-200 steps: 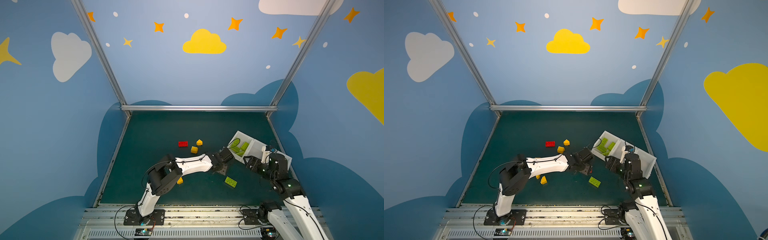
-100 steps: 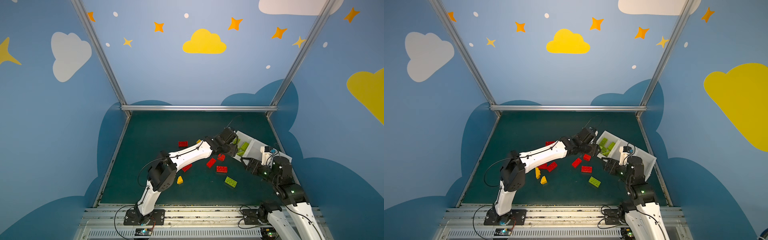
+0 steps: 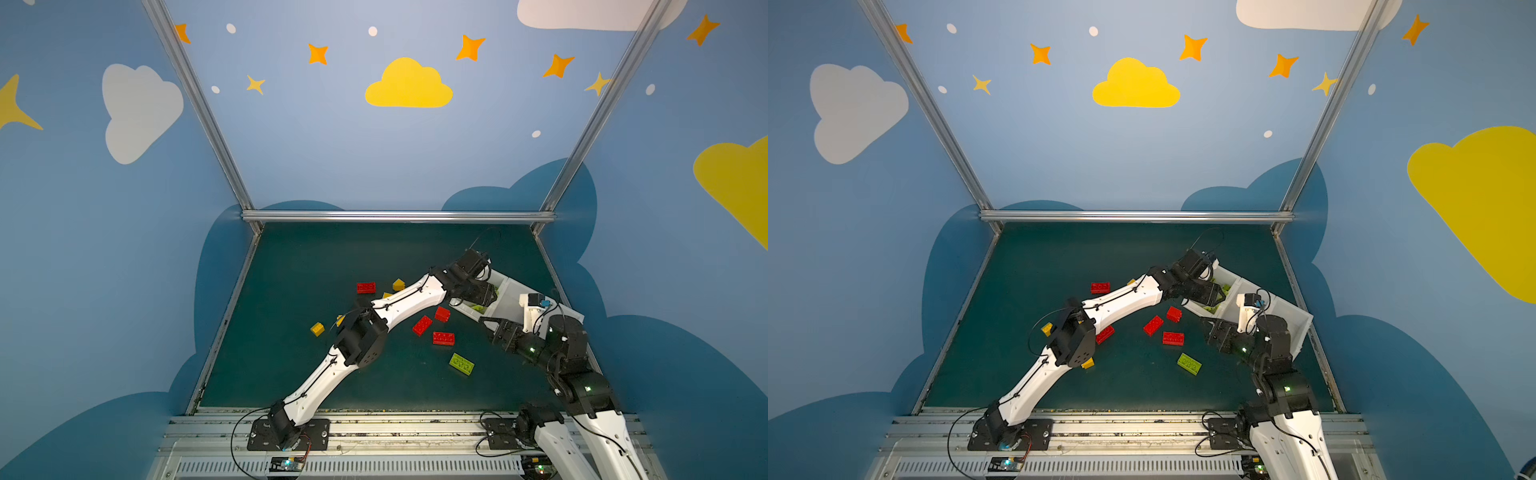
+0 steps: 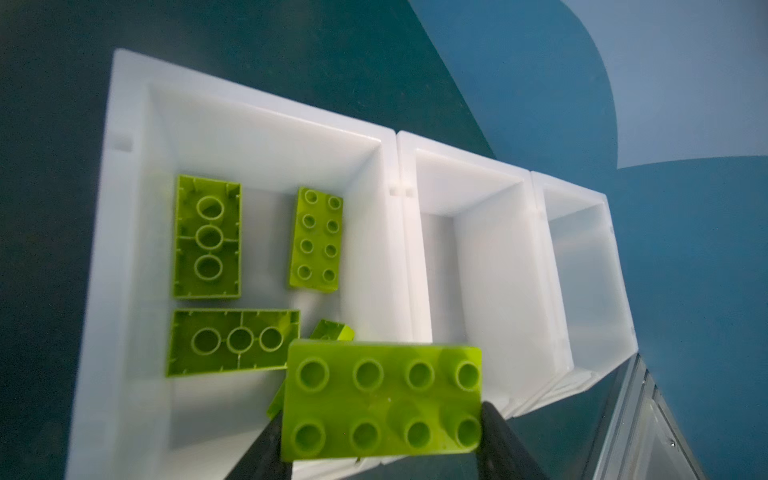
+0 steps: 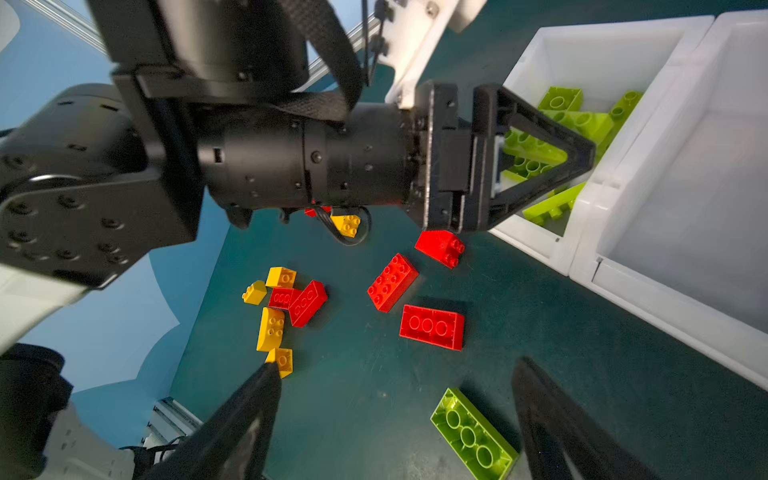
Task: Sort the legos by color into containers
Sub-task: 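Carry the lime-green brick with the left gripper over the bin and release it, then lower the right gripper onto a lime-green 2x3 brick while the left gripper withdraws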
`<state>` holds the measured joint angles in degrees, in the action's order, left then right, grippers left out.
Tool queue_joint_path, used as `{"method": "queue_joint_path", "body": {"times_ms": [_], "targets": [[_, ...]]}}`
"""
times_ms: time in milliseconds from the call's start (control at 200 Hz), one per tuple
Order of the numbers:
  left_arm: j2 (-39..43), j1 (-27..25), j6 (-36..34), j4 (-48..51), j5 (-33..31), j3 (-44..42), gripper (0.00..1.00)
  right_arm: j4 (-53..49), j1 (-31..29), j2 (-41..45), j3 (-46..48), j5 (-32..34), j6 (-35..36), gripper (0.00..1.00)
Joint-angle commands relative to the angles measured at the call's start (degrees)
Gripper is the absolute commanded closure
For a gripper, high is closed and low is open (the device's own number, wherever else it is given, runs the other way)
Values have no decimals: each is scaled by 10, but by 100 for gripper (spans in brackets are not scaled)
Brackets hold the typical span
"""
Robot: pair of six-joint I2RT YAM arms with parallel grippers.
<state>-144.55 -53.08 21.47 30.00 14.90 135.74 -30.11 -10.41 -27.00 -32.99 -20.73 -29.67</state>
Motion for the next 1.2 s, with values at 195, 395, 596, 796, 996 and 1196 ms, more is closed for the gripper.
{"method": "queue_joint_path", "body": {"times_ms": [195,395,596,796,996,1196], "targets": [[-26,16,10,14,14,33,40,-8,-4,8,8,-6,7,15],[-27,19,12,11,11,37,30,-20,-5,7,4,-1,8,15],[2,21,20,4,5,18,19,-86,-11,-31,-26,55,20,15],[128,22,33,-80,-34,-134,17,-139,-68,-78,-52,129,2,16],[305,34,61,-225,-86,-390,16,-173,-196,-128,-71,247,-39,17],[449,40,81,-300,-131,-598,16,-185,-315,-202,-68,338,-89,21]]}}
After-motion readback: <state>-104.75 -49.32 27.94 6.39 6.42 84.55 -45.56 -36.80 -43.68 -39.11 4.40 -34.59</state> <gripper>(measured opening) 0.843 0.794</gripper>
